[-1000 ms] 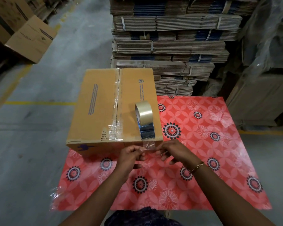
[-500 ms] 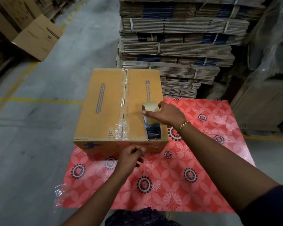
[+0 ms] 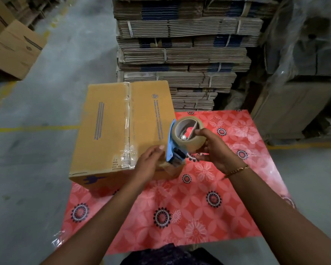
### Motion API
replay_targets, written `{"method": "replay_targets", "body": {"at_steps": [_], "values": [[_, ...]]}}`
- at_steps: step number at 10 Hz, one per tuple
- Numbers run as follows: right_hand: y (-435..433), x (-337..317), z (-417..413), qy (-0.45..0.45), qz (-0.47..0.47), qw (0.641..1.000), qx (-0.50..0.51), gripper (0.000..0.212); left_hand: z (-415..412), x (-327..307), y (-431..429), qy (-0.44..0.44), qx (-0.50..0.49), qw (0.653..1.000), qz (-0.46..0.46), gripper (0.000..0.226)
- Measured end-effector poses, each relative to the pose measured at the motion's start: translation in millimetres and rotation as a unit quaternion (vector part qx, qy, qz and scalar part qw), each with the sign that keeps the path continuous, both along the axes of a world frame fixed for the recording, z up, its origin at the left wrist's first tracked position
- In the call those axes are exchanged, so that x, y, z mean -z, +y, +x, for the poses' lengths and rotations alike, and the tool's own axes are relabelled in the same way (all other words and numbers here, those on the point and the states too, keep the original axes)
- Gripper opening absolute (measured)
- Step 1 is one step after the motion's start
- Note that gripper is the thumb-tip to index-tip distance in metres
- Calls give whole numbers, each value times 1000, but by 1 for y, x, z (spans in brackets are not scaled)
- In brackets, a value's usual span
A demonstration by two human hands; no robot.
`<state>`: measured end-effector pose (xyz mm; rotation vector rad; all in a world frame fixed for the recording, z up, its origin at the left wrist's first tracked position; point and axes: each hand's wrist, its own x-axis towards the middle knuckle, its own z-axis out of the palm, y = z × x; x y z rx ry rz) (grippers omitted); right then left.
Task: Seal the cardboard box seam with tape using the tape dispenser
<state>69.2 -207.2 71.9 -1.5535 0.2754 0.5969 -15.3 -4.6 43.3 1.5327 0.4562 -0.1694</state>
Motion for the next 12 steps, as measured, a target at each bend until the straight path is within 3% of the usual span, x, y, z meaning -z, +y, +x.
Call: {"method": "replay_targets", "body": {"at_steps": [1,2,4,5,6,8,9,12], "values": [[-32,7,-16,30,44,999,7,34,18,-4,-26,20,84,994,-73,27],[-69,19,-25,37,52,997,39,35,30,6,-61,25,149,986,-72,25],[-155,63,-28,72,46,990,112,19,68,57,-151,14,257,964,67,25],[-194,86,-22,93,13,987,130,28,88,87,-197,48,299,948,100,32],[-224,110,-15,107,-36,982,148,35,101,103,-235,85,301,939,144,38],[-251,152,19,102,-52,973,202,18,116,126,-284,105,269,940,182,36],[-259,174,37,103,-80,977,170,14,123,132,-292,106,252,946,174,38],[-271,206,76,84,-109,982,129,38,135,135,-297,110,238,956,136,44]]}}
